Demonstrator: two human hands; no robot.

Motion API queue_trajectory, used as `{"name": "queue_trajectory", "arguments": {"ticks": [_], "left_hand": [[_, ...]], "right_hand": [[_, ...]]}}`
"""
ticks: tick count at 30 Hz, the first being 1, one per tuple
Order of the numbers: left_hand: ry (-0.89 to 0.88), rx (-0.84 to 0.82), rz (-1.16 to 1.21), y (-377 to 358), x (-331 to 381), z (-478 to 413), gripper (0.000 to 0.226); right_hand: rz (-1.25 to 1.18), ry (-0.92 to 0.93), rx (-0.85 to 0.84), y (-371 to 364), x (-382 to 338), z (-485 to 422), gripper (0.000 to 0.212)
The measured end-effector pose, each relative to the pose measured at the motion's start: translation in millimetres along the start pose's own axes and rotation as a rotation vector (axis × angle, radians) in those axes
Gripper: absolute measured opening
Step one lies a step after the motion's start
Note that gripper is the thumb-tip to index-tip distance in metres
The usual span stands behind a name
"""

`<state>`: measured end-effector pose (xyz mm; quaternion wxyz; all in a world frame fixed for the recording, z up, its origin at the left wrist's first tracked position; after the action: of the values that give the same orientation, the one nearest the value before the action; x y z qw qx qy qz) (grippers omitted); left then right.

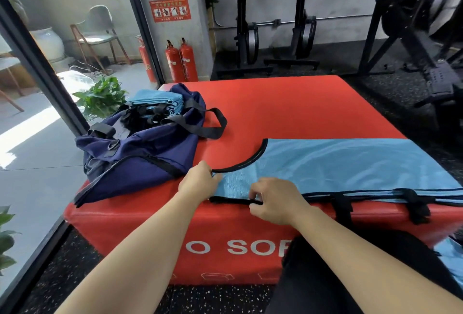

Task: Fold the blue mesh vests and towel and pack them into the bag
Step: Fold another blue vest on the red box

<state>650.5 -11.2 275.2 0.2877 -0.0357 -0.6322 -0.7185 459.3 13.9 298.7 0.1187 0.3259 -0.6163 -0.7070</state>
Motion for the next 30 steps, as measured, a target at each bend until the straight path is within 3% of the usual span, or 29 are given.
{"name": "queue_trajectory", "arguments": {"ticks": [3,6,11,15,18,21,25,30], "left_hand": [[0.002,0.014,-0.025,3,0,-1,0.046],[0.029,-0.021,-0.082,8,3,-1,0.037],[0.009,-0.027,0.105,7,18,-2,0.035],[-0.036,0.038,0.366,14,27,5,0.02],[-0.058,0.022,0.252,11,26,8,0.018],[-0.07,0.034,-0.008,13,22,8,0.024],[-0.036,0.077,-0.311,16,9,14,0.015],[-0.068,0.173,-0.491,24,6,18,0.035]], "right_hand": [[-0.196,-0.152,0.104,12,18,2,0.017],[-0.17,-0.231,0.228,26,34,-8,0.019],[0.031,-0.202,-0.047,-5,31,-33,0.052],[0.218,-0.22,-0.167,-22,26,-40,0.058],[0.244,-0.231,-0.212,-28,26,-39,0.066],[0.241,-0.216,-0.239,-30,22,-40,0.072],[0.192,-0.203,-0.267,-44,6,-40,0.074],[0.029,-0.202,-0.27,-44,-3,-46,0.072]]}}
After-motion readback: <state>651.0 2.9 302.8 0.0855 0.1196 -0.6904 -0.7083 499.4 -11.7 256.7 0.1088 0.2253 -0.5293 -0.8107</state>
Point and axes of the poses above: each hand's wrist, its own z-axis away from the middle knuckle, its own y-axis out of the back of the hand, x = y × z, the point moved 8 cm from there along -z, towards the middle knuckle, and after that the axes turned 6 degrees about -x, right-handed, at the moved point
